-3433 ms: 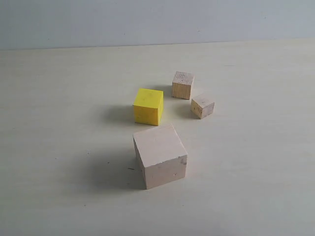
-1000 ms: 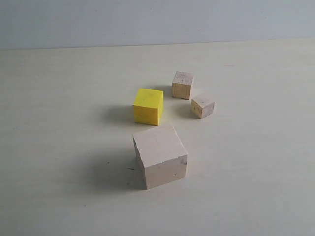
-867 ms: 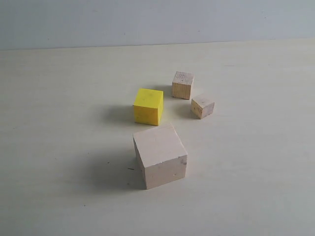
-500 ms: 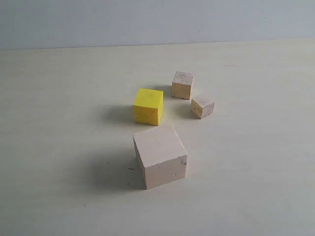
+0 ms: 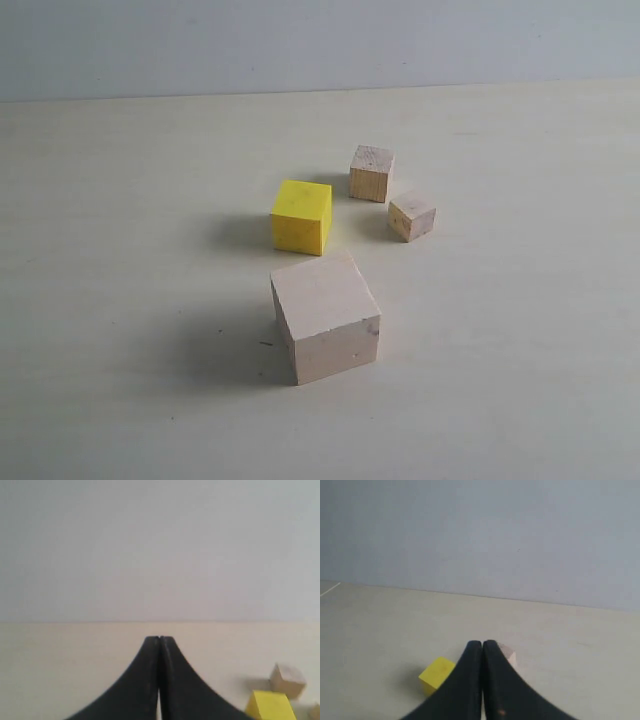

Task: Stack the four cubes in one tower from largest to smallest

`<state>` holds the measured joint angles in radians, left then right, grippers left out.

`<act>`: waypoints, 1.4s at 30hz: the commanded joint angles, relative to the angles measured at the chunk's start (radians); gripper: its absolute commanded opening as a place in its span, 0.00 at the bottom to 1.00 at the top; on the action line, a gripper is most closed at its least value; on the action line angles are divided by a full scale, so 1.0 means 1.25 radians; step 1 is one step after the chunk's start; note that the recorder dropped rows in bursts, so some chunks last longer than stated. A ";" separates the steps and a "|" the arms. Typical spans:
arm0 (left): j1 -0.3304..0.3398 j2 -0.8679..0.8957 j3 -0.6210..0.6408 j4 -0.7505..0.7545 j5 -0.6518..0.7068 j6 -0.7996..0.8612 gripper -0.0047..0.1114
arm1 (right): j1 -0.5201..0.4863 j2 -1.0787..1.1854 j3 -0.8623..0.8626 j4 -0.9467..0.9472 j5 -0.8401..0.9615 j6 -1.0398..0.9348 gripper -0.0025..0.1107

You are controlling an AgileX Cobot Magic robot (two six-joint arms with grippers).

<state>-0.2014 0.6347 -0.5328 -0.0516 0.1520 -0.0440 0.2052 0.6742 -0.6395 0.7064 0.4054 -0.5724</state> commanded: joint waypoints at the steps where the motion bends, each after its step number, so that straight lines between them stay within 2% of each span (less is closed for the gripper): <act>1: -0.120 0.137 -0.076 0.005 0.094 0.054 0.04 | 0.003 0.002 -0.005 0.001 0.014 -0.002 0.02; 4: -0.199 0.217 -0.107 0.005 0.101 0.054 0.04 | 0.003 0.002 -0.005 0.001 0.014 -0.002 0.02; 7: -0.241 0.274 -0.123 0.000 0.095 0.054 0.04 | 0.003 0.002 -0.005 -0.003 0.019 -0.002 0.02; 14: -0.248 0.333 -0.125 -0.062 -0.106 0.035 0.04 | 0.003 0.002 -0.005 -0.005 0.072 -0.002 0.02; 16: -0.248 0.341 -0.125 -0.122 -0.133 -0.040 0.04 | 0.003 0.002 -0.005 -0.005 0.082 -0.002 0.02; 19: -0.248 0.369 -0.140 -0.141 -0.145 -0.079 0.04 | 0.003 0.002 -0.005 -0.005 0.101 -0.002 0.02; 22: -0.248 0.416 -0.197 -0.142 -0.073 -0.079 0.04 | 0.003 0.002 -0.005 -0.005 0.106 -0.002 0.02; 24: -0.248 0.455 -0.254 -0.142 0.010 -0.074 0.09 | 0.003 0.002 -0.005 -0.005 0.106 -0.002 0.02; 26: -0.248 0.504 -0.319 -0.143 0.091 -0.073 0.18 | 0.003 0.002 -0.005 -0.005 0.106 -0.002 0.02; 30: -0.248 0.606 -0.459 -0.153 0.245 -0.073 0.43 | 0.003 0.002 -0.005 -0.005 0.110 -0.002 0.02; 31: -0.248 0.659 -0.514 -0.175 0.301 -0.073 0.55 | 0.003 0.002 -0.005 -0.005 0.115 -0.002 0.02; 32: -0.248 0.680 -0.533 -0.189 0.325 -0.073 0.58 | 0.003 0.002 -0.005 -0.005 0.117 -0.002 0.02; 33: -0.248 0.732 -0.577 -0.200 0.380 -0.073 0.60 | 0.003 0.002 -0.005 -0.005 0.117 -0.002 0.02; 36: -0.248 0.822 -0.641 -0.200 0.452 -0.049 0.60 | 0.003 0.002 -0.005 -0.005 0.118 -0.004 0.02; 40: -0.249 0.910 -0.695 -0.213 0.497 -0.024 0.61 | 0.003 0.002 -0.005 -0.005 0.119 -0.004 0.02; 42: -0.249 0.955 -0.717 -0.263 0.506 0.035 0.68 | 0.003 0.002 -0.005 -0.005 0.119 -0.004 0.02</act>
<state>-0.5068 1.7895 -1.4030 -0.3249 0.7693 -0.0558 0.2052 0.6742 -0.6395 0.7064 0.5551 -0.5724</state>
